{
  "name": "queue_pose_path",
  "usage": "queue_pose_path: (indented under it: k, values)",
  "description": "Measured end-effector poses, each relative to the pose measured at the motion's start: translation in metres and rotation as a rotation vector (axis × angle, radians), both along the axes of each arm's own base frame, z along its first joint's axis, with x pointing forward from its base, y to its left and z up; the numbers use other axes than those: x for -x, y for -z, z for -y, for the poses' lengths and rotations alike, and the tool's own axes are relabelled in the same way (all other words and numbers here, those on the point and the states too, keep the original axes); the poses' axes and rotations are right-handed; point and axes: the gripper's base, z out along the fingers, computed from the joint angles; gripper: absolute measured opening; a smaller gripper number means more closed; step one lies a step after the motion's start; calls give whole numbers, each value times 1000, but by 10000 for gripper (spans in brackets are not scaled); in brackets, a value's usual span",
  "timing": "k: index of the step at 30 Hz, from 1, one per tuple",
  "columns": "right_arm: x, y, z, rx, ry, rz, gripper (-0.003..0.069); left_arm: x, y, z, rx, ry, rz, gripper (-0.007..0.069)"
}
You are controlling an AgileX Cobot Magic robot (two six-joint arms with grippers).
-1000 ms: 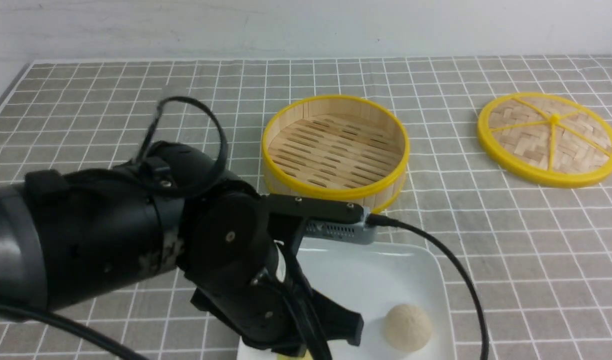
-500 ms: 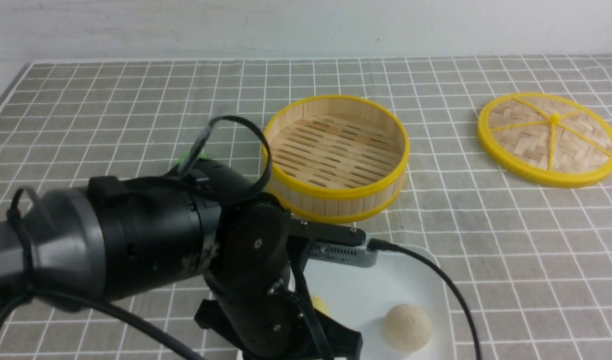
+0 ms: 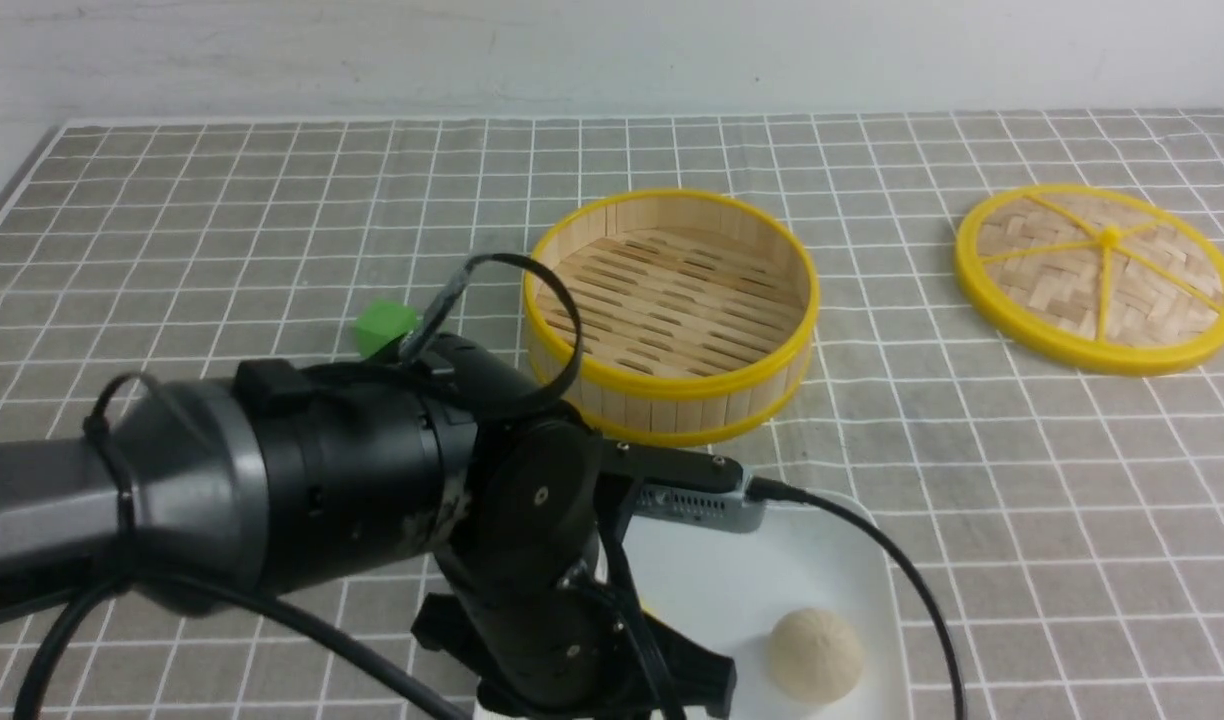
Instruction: Put the steamed buns into the plate on the grey tablecloth.
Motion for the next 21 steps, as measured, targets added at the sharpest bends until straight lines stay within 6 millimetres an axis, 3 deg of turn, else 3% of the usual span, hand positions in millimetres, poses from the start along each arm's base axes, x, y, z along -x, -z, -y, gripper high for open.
queue_pose_path:
  k: [3, 7, 10, 12, 16, 21]
  values:
    - [17, -13, 13, -34, 4, 82, 14, -3, -13, 1, 13, 11, 33, 372]
    - [45, -20, 32, -97, 10, 198, 15, -6, -43, -1, 37, 35, 126, 349]
    - [63, -17, 44, -136, 2, 296, 15, -7, -63, -5, 44, 49, 186, 286]
    - [72, -6, 50, -181, -26, 426, 15, -7, -76, -9, 41, 58, 229, 194]
    - [65, 16, 46, -246, -48, 620, 16, -6, -86, -14, 34, 65, 267, 32]
    - [47, 29, 34, -319, -45, 746, 21, -6, -86, -15, 27, 68, 273, 1]
